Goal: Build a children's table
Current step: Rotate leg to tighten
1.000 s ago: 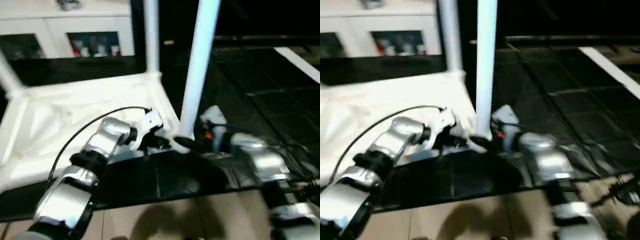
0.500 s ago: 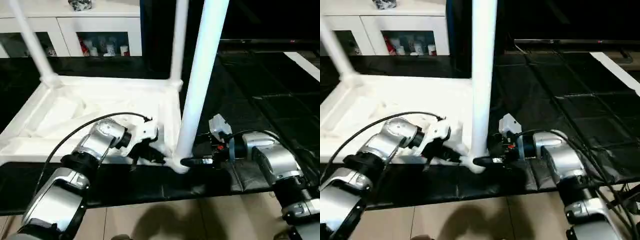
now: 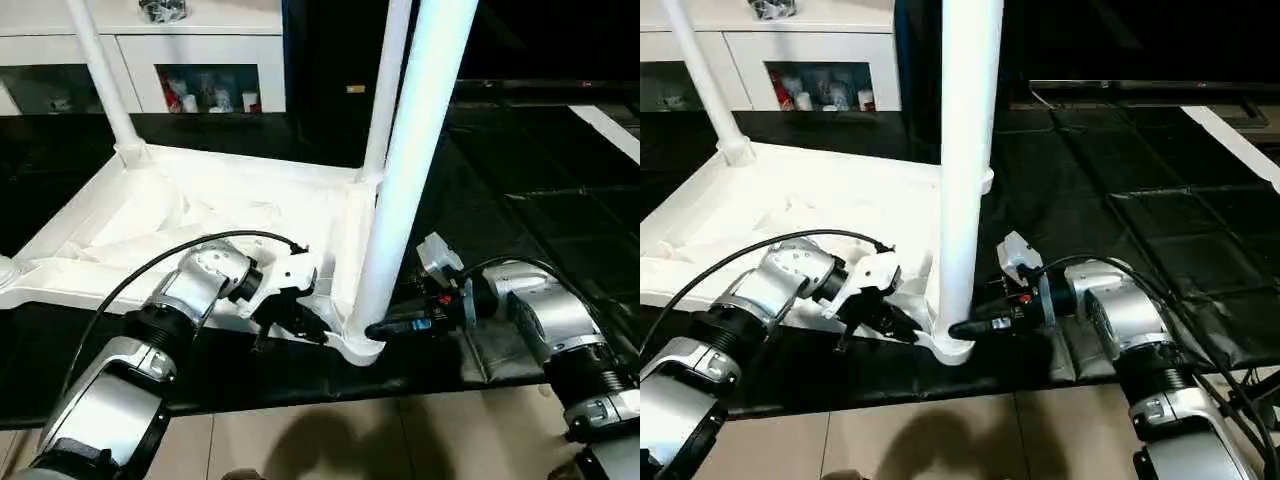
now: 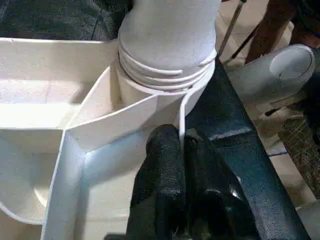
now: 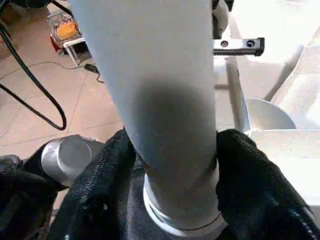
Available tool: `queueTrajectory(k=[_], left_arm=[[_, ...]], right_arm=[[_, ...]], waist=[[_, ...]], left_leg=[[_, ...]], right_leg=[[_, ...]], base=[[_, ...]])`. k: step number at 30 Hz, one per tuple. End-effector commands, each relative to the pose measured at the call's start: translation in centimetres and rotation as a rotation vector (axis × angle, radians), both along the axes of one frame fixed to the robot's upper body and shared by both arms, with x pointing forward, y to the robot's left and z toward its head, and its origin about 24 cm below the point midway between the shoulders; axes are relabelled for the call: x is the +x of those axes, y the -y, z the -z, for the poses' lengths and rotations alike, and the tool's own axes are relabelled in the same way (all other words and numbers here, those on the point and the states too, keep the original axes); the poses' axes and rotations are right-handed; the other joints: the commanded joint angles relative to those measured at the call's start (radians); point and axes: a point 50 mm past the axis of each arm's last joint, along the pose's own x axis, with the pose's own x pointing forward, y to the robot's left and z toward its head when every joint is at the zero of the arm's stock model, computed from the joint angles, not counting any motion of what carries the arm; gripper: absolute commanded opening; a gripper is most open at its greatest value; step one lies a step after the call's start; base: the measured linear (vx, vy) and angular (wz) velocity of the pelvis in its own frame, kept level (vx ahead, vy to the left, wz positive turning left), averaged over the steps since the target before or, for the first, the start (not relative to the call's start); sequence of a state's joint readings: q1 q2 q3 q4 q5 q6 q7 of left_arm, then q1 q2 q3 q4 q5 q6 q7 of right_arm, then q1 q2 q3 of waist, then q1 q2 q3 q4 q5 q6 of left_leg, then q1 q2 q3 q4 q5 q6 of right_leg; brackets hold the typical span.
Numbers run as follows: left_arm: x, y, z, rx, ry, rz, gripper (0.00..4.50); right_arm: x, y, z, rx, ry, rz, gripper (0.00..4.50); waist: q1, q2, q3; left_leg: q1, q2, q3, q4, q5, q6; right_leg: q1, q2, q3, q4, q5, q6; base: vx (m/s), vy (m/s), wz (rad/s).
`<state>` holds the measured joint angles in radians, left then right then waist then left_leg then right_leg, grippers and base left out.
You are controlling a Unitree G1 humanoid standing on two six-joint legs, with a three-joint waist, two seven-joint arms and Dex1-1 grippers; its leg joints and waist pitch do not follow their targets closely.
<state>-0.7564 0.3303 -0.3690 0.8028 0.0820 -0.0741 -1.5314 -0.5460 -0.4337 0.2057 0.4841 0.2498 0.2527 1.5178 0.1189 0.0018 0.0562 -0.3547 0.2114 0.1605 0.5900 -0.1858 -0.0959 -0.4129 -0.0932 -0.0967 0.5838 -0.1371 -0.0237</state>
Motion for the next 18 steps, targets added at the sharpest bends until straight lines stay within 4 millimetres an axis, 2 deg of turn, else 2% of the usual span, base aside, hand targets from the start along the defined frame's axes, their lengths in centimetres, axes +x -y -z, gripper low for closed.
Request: queueTrajectory(k=[1, 5, 11, 14, 15, 16, 18], left_arm=[[-0.2, 0.6, -0.2, 0.025, 0.006, 0.068, 0.00], [-0.2, 0.7, -0.2, 0.025, 0.008, 0.063, 0.00], [0.1, 0.8, -0.2, 0.014, 0.010, 0.024, 0.00], [0.6, 1.0, -0.4, 0.009, 0.013, -0.054, 0.00], [1.0, 1.2, -0.5, 0.015, 0.020, -0.115, 0.00], [1.1, 1.2, -0.5, 0.016, 0.021, -0.120, 0.00], [1.4, 1.4, -0.6, 0.007, 0.023, -0.163, 0.00]], right_arm=[[0.0, -0.4, -0.4, 0.019, -0.008, -0.045, 2.24], [-0.2, -0.5, -0.3, 0.020, -0.019, -0.056, 2.05], [-0.5, -0.7, -0.1, 0.035, -0.017, -0.036, 2.00], [0.0, -1.2, 0.3, 0.022, 0.011, 0.107, 2.00], [0.6, -1.5, 0.7, -0.003, 0.022, 0.236, 2.00], [0.7, -1.5, 0.8, -0.005, 0.023, 0.248, 1.99], [1.1, -1.8, 1.1, -0.021, 0.034, 0.335, 1.98]], waist=[[-0.004, -0.002, -0.078], [-0.004, -0.002, -0.078], [-0.004, -0.004, -0.079], [-0.005, -0.003, -0.075], [-0.009, -0.005, -0.071], [-0.015, -0.004, -0.065], [-0.022, -0.005, -0.066]], left_leg=[[0.002, 0.018, 0.012, -0.066, -0.184, 0.068], [0.002, 0.019, 0.012, -0.067, -0.184, 0.066], [0.002, 0.018, 0.012, -0.066, -0.177, 0.067], [0.001, 0.018, 0.012, -0.069, -0.183, 0.059], [0.002, 0.016, 0.011, -0.072, -0.213, 0.049], [0.005, 0.014, 0.009, -0.075, -0.246, 0.031], [0.013, 0.009, 0.007, -0.073, -0.269, 0.014]], right_leg=[[0.066, -0.048, 0.041, -0.057, -0.274, -0.220], [0.066, -0.048, 0.041, -0.056, -0.275, -0.217], [0.066, -0.048, 0.042, -0.055, -0.268, -0.217], [0.064, -0.048, 0.042, -0.057, -0.291, -0.209], [0.065, -0.048, 0.039, -0.065, -0.353, -0.189], [0.061, -0.048, 0.036, -0.072, -0.435, -0.161], [0.057, -0.052, 0.034, -0.087, -0.530, -0.121]], base=[[0.000, 0.000, 0.00], [0.000, 0.000, 0.00], [0.000, 0.000, 0.00], [0.000, 0.000, 0.00], [0.000, 0.000, 0.00], [0.000, 0.000, 0.00], [0.000, 0.000, 0.00]])
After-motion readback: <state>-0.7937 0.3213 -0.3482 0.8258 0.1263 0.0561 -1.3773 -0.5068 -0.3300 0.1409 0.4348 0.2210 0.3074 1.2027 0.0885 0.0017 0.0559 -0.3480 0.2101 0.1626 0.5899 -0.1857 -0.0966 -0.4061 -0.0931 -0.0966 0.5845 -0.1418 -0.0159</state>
